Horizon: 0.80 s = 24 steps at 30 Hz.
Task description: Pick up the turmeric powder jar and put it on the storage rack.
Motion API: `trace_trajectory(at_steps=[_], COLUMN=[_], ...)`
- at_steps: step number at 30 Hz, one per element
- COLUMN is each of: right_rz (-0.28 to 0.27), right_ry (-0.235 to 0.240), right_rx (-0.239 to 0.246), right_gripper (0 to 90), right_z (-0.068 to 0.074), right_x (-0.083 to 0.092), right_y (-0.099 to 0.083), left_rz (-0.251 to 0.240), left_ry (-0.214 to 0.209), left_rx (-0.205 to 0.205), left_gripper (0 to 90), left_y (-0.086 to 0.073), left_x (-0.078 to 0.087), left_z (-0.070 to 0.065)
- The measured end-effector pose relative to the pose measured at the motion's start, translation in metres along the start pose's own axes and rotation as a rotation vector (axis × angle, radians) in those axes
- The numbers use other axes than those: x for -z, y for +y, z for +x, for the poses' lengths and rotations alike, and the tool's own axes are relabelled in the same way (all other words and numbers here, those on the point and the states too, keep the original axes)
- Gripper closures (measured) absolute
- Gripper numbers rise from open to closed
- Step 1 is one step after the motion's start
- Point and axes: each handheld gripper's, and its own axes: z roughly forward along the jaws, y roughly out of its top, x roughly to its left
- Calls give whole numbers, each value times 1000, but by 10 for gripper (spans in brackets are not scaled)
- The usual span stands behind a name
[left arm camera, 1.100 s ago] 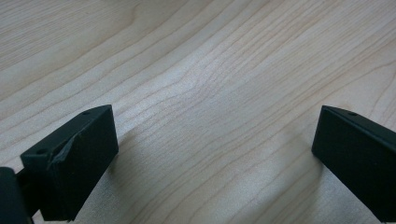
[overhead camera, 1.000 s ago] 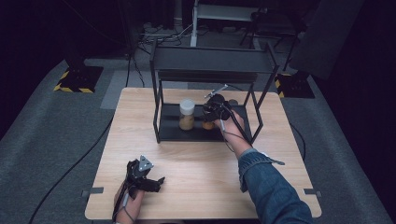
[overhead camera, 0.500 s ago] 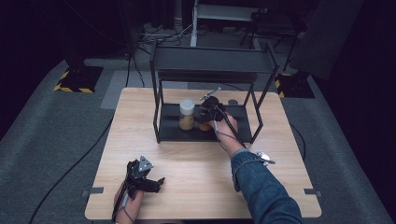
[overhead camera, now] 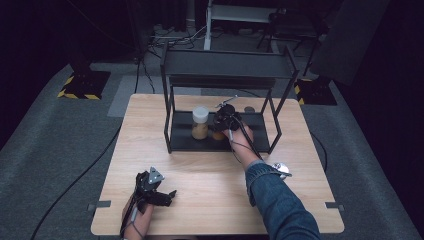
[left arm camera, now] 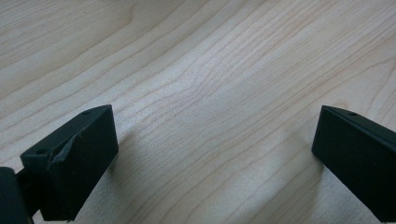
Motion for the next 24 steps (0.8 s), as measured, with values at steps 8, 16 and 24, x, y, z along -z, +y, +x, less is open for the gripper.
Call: trace_trajectory(at_steps=[8, 16, 24], right_rz=[-23, -83, -143], right_ry=[-36, -25, -30], right_rx=[3, -3, 8], right_gripper=[128, 73, 47], right_z=[11, 13, 18], right_x=[20, 57, 106], right_y=[-2, -20, -48], left_rz=[0, 1, -1], left_ry=[0, 0, -1], left_rx=[0, 0, 1], left_gripper=[0, 0, 0], left_y=[0, 0, 0], left_x=[0, 0, 0], left_z=[0, 0, 0])
